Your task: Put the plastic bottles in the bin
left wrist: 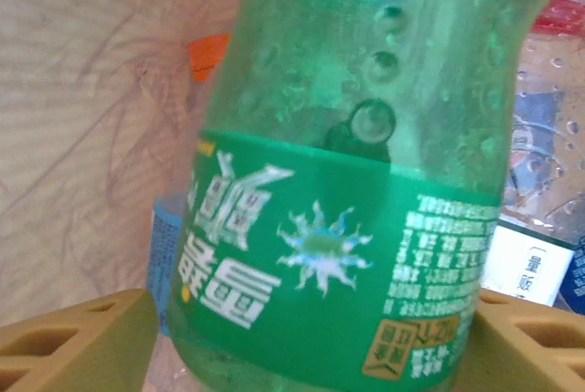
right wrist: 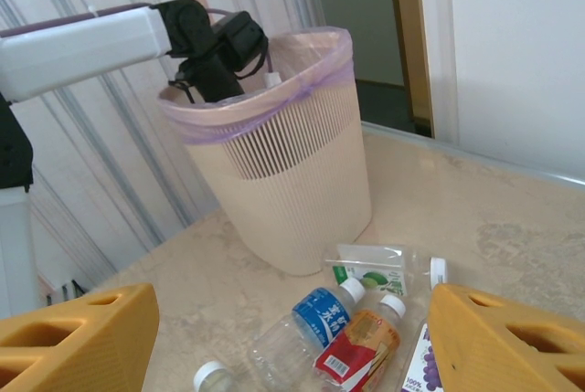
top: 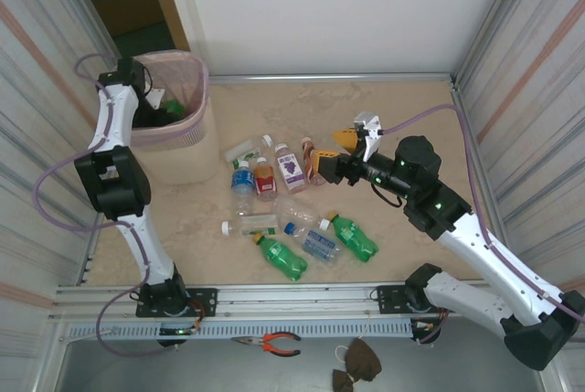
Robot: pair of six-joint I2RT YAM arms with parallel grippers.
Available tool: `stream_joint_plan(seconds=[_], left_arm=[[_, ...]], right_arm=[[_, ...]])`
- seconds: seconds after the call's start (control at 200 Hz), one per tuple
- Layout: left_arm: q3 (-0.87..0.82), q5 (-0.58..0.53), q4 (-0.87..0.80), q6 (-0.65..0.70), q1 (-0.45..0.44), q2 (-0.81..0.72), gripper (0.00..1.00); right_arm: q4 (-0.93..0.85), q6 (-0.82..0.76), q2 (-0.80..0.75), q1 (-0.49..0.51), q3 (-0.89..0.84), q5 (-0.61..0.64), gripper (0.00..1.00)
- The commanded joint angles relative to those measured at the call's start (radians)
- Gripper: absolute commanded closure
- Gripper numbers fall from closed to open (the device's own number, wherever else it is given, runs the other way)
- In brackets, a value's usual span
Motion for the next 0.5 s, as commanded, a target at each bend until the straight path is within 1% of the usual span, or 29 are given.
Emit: stream_joint_plan(seconds=[0.0,0.24,0.491], left_arm=[[-0.014,0.021,0.018,-0.021,0.007,-0.046,0.17],[-0.021,0.074,0.066,-0.043,0.006,-0.126,0.11],[0.009,0.125,0.066,-0.057,0.007,-0.188,0.1]], right_arm=[[-0.009,0.01,-0.025,0.006,0.001,0.007,0.24],[-0.014,0.01,-0.035,0.006,0.001,0.011,0.24],[-0.022,0.008,-0.042,0.006,0.004,0.017,0.24]])
